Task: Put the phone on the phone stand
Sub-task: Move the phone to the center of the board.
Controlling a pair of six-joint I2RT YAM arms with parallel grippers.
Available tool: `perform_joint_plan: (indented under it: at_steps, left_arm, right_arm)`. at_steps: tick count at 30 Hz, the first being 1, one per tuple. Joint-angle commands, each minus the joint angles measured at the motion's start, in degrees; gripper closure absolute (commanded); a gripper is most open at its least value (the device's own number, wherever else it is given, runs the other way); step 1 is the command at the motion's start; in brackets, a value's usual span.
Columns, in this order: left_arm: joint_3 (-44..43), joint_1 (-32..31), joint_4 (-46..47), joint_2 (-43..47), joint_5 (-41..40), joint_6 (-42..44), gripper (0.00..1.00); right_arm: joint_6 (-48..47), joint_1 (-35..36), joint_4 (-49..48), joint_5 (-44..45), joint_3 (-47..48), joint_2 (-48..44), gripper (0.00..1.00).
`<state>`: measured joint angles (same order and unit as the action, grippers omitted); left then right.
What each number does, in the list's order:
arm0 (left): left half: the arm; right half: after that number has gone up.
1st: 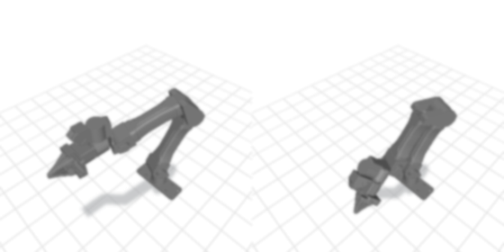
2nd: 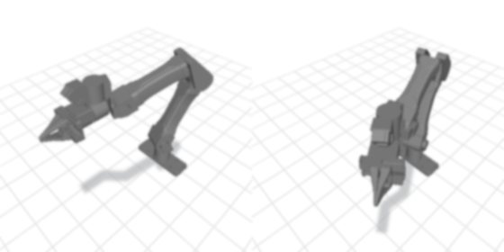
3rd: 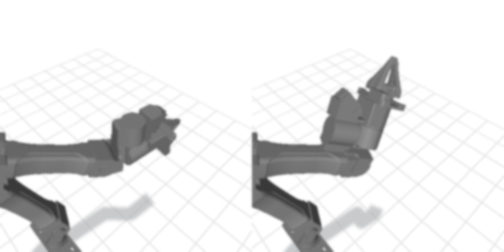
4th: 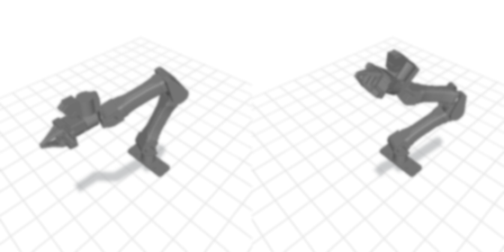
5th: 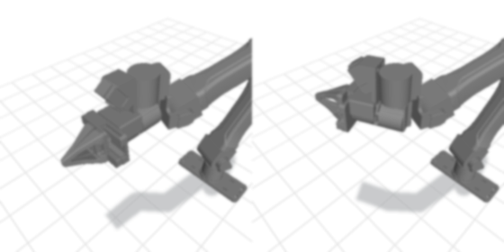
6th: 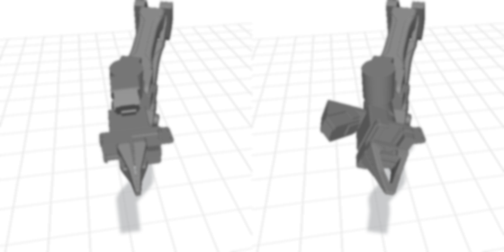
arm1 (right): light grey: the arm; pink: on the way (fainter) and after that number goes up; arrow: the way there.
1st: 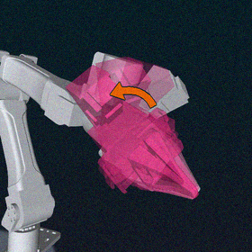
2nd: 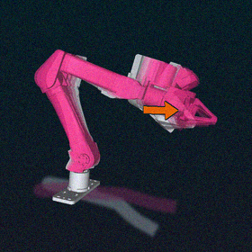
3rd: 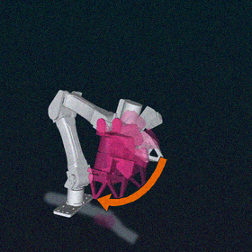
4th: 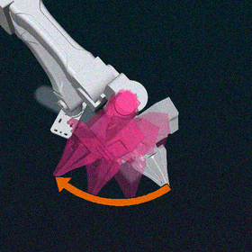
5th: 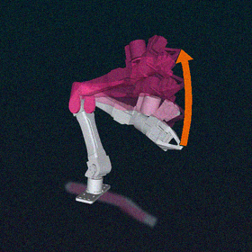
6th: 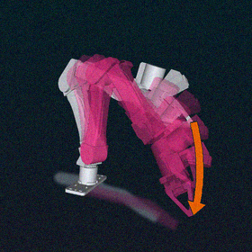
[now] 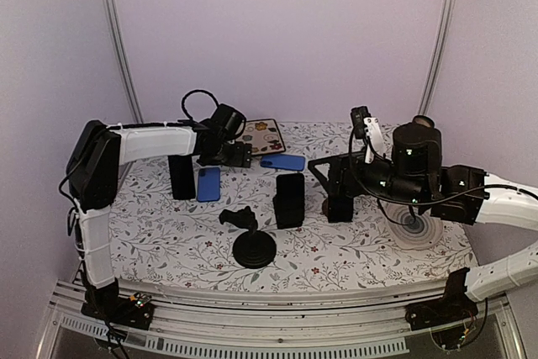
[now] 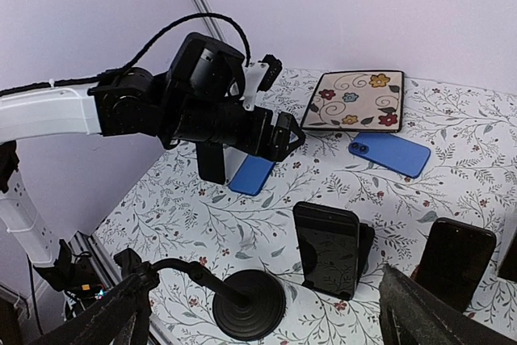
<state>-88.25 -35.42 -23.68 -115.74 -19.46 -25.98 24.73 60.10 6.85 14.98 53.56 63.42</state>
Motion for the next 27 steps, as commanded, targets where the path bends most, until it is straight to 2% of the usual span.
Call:
perform_joint_plan:
  at_steps: [1,17,27]
  left_arm:
    - [-2.7,0.9,-2.2,-3.5,2.6,1.0,0.03]
    - [14.8,-0.8,5.3,2.5,1.1,-4.4,0.03]
    - [22.2,-2.7,8.4,7.2,-0.3,-9.1,0.03]
  right_arm:
    - [1.0,0.3,0.8,1.3,-1.1,-1.9,0.01]
    - [1.2,0.3,0.1,0.4,-1.7,-1.4,0.01]
    - [1.2,0.4,-0.5,-0.1,-1.5,-0.1,0.01]
